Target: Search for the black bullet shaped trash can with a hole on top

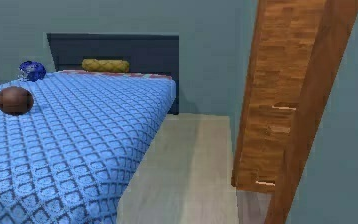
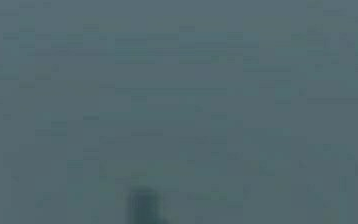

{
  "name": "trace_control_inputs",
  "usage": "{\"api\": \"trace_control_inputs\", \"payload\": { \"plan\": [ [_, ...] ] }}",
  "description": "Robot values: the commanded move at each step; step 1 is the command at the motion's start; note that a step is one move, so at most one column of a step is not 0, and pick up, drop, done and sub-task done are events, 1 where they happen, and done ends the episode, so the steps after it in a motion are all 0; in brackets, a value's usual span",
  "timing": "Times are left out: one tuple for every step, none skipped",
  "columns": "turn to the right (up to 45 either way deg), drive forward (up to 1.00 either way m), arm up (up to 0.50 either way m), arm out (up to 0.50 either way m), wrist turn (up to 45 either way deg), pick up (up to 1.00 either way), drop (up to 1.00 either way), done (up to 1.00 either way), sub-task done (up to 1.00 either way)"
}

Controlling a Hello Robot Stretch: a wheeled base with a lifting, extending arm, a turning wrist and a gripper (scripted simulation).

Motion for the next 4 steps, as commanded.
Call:
{"api": "trace_control_inputs", "payload": {
  "plan": [
    [0.0, 0.75, 0.0, 0.0, 0.0, 0.0, 0.0, 0.0, 0.0],
    [45.0, 0.0, 0.0, 0.0, 0.0, 0.0, 0.0, 0.0, 0.0],
    [36.0, 0.0, 0.0, 0.0, 0.0, 0.0, 0.0, 0.0, 0.0],
    [0.0, 0.5, 0.0, 0.0, 0.0, 0.0, 0.0, 0.0, 0.0]
  ]
}}
